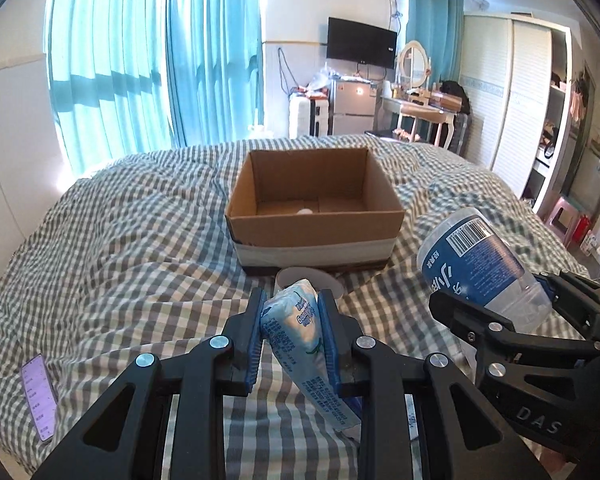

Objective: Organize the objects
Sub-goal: 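Carry the tissue pack and floss container into the box and release both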

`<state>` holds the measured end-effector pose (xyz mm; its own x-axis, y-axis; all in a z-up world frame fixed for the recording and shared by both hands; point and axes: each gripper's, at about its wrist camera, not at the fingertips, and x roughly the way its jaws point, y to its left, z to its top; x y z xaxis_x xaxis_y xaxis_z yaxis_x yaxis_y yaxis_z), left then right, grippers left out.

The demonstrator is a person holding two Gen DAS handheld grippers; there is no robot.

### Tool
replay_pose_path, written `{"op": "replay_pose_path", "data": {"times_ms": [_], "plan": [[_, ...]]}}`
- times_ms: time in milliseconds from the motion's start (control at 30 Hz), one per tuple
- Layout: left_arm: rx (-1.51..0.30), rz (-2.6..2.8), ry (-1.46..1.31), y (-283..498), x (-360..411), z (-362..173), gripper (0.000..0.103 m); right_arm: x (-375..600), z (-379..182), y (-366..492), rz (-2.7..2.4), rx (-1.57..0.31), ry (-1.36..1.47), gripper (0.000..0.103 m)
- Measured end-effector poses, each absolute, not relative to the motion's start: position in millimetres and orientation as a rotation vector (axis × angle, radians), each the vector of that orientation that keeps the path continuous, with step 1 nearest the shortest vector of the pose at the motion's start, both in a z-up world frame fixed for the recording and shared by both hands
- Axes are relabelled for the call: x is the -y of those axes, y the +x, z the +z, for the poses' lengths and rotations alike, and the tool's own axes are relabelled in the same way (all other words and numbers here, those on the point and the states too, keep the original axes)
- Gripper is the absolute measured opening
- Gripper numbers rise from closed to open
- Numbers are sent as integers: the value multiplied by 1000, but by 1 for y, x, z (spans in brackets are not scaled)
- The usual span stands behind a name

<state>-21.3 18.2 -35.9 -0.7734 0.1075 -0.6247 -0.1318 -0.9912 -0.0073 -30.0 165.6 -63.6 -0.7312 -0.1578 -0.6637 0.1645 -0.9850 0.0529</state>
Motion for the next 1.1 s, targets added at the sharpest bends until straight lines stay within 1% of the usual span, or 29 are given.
{"op": "replay_pose_path", "data": {"times_ms": [267, 500, 600, 867, 1000, 1100], "plan": [[-50, 2882, -950, -20, -10, -7, 26, -160, -25, -7, -2775, -53, 952, 65], [-68, 2891, -880, -44, -12, 31, 26, -158, 12, -14, -2793, -83, 855, 65], [-40, 2882, -856, -62, -10, 46, 26, -158, 30, -27, -2803, -103, 808, 65], [-87, 2901, -842, -139, -12, 63, 26, -166, 61, -106, -2812, -76, 802, 65], [-108, 2903, -852, -179, -13, 55, 26, -171, 64, -158, -2817, -75, 826, 65], [-98, 2881, -850, -206, -13, 44, 26, -175, 55, -198, -2807, -64, 867, 65]]}}
